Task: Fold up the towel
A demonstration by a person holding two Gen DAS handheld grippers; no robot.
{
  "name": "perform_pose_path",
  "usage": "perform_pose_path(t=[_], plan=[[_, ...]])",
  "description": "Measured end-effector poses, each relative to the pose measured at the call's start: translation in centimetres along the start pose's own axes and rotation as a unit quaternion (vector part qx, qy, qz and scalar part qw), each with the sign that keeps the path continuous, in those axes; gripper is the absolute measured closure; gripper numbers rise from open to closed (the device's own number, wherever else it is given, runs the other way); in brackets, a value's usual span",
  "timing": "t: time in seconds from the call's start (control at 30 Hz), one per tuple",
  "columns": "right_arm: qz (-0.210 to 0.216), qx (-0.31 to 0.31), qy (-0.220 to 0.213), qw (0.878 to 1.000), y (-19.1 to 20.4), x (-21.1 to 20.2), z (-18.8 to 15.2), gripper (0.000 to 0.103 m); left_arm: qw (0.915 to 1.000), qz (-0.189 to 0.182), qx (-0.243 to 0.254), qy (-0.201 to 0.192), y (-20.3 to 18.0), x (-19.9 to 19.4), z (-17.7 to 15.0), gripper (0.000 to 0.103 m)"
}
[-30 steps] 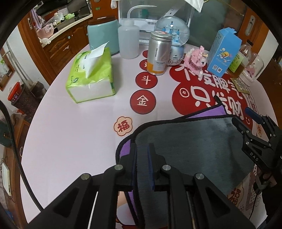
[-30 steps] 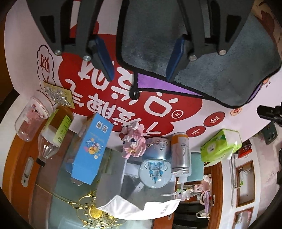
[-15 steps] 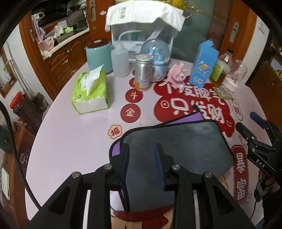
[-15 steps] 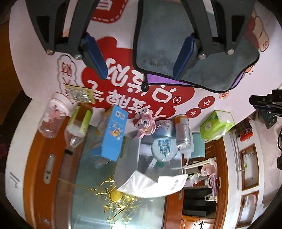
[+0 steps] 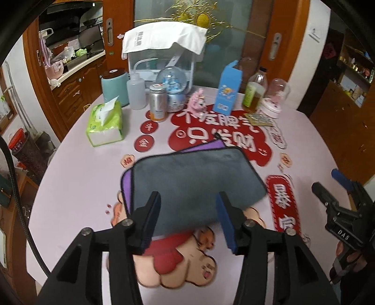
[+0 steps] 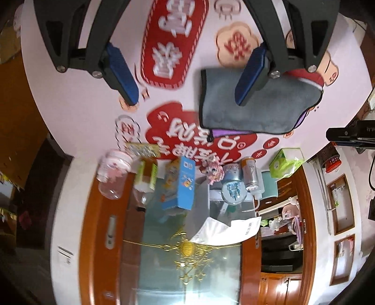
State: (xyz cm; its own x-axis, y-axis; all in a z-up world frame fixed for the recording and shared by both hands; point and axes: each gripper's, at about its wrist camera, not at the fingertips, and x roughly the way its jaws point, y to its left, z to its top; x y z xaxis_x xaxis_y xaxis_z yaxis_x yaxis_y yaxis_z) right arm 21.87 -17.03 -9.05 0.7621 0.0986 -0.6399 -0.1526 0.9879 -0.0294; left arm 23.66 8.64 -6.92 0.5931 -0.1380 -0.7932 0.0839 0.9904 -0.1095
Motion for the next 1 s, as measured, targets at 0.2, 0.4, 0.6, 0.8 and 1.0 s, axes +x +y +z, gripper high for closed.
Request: perform_pose_path(t=[0.2,0.4,0.6,0.8,1.0], plan=[[-0.003,0.026,0.025,0.999,-0.9,-4.2,-4.0,0.018,0.9999,-0.009,0.007,0.005,-2.6,-2.4,-4.0,0.034],[-0.013,0.043,0.068,0.997,-1.0,-7.6,-7.9,0.018,0.9996,-0.017,0.004,0.021,-4.6,-4.6,-8.4,0.025],[-0.006,0.061,0.107,0.992,-0.5,-11.2,-10.8,0.018,0.9992,-0.024,0.011,0.029,-5.9,-7.2,-11.8,0.017],[0.002,0.062,0.119,0.991,0.1,-15.4,-11.7,0.018,0.9991,-0.018,0.031,0.024,-7.4,-10.1,-13.0,0.011],[0.002,0.082,0.108,0.991,-0.3,-19.3,-11.0,0.018,0.9988,-0.009,0.048,0.01,-9.1,-13.2,-13.2,0.005]])
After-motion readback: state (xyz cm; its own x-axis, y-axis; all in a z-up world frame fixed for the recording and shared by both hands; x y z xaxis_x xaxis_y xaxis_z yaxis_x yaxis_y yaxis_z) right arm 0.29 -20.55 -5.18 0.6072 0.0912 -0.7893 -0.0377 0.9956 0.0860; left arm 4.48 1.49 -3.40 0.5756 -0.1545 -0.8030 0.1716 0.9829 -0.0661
